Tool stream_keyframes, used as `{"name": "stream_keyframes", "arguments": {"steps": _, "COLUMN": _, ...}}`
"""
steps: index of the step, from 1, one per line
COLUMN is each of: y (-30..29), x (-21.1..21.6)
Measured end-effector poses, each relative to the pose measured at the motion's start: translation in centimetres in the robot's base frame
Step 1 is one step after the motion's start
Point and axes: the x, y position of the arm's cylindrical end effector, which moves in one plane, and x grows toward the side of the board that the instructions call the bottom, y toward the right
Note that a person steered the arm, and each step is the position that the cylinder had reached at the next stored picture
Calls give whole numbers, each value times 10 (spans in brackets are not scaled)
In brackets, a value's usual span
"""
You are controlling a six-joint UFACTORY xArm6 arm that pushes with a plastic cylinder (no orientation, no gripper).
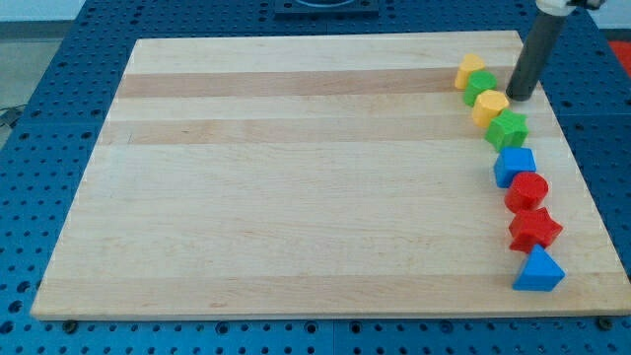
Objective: Drag the green star towards bottom side
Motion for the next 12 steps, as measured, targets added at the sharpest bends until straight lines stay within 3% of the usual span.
{"name": "stream_keyframes", "arguments": {"steps": 5, "y": -3, "x": 75}}
{"name": "stream_keyframes", "arguments": {"steps": 11, "y": 12, "x": 78}}
{"name": "stream_keyframes", "arguments": {"steps": 12, "y": 12, "x": 32}}
